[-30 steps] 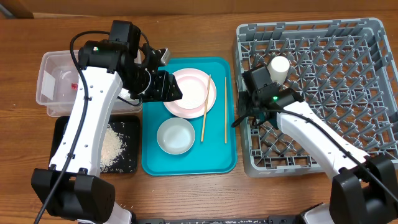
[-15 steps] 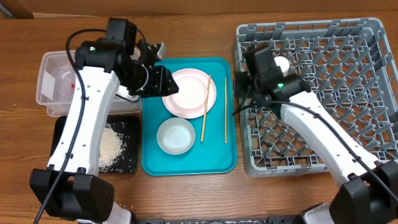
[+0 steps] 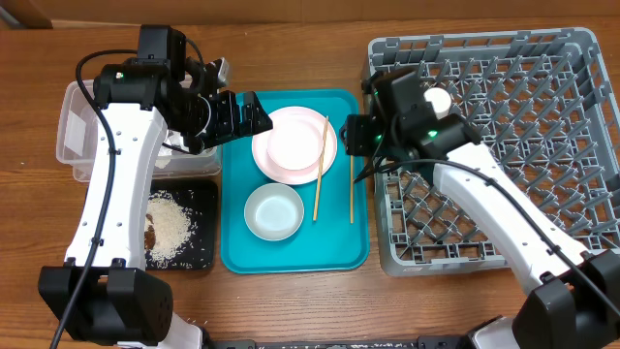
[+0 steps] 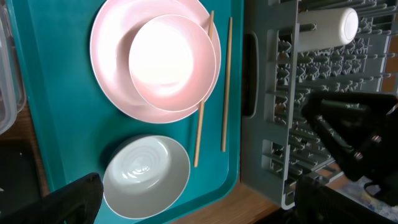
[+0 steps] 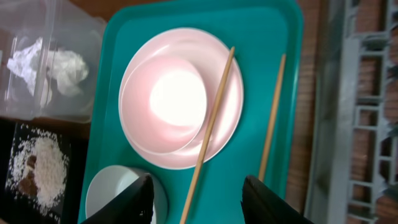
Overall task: Sort waste into correct bins and load items into the dishwasher
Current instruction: 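Move the right gripper over the teal tray to the left wooden chopstick, then close the right gripper on the wooden chopstick and lift it, then carry the chopstick into the dish rack and open the right gripper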
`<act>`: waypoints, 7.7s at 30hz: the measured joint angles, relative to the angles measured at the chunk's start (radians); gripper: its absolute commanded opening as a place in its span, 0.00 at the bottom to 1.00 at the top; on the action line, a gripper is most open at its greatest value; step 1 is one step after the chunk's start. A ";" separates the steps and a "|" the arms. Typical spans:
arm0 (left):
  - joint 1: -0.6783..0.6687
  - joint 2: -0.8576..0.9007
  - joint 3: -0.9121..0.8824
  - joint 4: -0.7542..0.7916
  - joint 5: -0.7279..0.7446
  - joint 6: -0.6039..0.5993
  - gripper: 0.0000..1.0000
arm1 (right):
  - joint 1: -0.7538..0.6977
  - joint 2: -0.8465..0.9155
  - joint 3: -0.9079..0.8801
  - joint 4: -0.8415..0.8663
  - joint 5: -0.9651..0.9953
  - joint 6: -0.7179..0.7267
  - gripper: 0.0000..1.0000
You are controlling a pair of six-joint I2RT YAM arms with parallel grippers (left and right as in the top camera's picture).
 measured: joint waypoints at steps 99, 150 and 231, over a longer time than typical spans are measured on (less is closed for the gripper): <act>0.000 0.000 0.000 0.064 -0.012 0.000 1.00 | 0.285 0.310 -0.069 0.129 0.355 0.367 0.15; 0.000 0.000 0.000 0.064 -0.012 0.000 1.00 | -0.116 -0.026 -0.069 -0.171 0.337 -0.213 0.04; 0.000 0.000 0.000 0.065 -0.013 0.000 1.00 | -0.131 0.079 -0.069 -0.079 0.042 -0.179 0.05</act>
